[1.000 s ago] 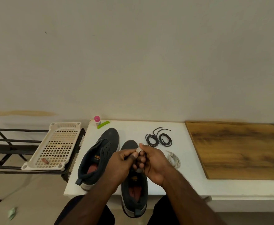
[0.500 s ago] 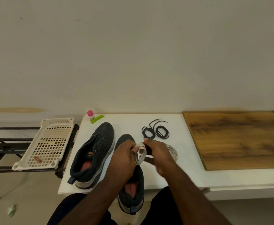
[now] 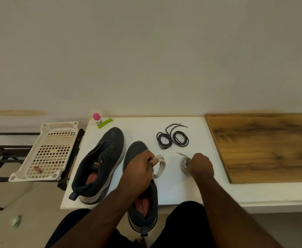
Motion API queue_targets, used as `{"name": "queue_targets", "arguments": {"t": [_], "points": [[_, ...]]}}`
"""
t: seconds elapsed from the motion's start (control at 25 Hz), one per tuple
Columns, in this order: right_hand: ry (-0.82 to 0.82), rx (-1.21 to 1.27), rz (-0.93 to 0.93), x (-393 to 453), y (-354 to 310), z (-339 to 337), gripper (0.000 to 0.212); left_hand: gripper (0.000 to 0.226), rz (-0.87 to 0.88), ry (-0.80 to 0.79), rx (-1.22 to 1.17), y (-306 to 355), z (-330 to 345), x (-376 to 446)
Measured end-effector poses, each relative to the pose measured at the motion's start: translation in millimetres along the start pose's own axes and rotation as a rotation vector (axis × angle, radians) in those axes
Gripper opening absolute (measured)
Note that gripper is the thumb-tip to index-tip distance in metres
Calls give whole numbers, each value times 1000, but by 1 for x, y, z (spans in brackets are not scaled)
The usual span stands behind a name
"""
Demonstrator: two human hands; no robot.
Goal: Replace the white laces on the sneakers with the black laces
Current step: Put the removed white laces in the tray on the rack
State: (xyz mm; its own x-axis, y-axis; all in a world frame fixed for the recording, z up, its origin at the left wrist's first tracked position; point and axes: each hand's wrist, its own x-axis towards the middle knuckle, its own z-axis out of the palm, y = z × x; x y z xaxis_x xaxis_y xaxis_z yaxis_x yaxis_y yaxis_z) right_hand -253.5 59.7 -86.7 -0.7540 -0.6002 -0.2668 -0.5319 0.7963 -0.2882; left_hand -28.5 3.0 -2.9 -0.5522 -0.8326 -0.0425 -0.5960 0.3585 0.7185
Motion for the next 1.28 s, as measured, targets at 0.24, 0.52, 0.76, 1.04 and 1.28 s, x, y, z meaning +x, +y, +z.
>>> {"name": "queue_targets", "arguments": {"t": [0.24,0.52,0.76,1.04,1.28], "points": [[-8,-5,-76,2,5,5,19,18,-15,28,-13,-6,-7,-3],[1,177,-143,-16,-18,-37,13,17,-32,68,-84,-18,-23,-5],[-7,291,-359,-55,-101,-77,5,16,-106,159,-153,-39,-62,-3],[-124,372,-546,-77,-238,-53,6,13,-290,374,-173,-120,-149,11],[-213,467,-616,-69,-366,31,7,18,-500,490,-105,-234,-223,39]]}}
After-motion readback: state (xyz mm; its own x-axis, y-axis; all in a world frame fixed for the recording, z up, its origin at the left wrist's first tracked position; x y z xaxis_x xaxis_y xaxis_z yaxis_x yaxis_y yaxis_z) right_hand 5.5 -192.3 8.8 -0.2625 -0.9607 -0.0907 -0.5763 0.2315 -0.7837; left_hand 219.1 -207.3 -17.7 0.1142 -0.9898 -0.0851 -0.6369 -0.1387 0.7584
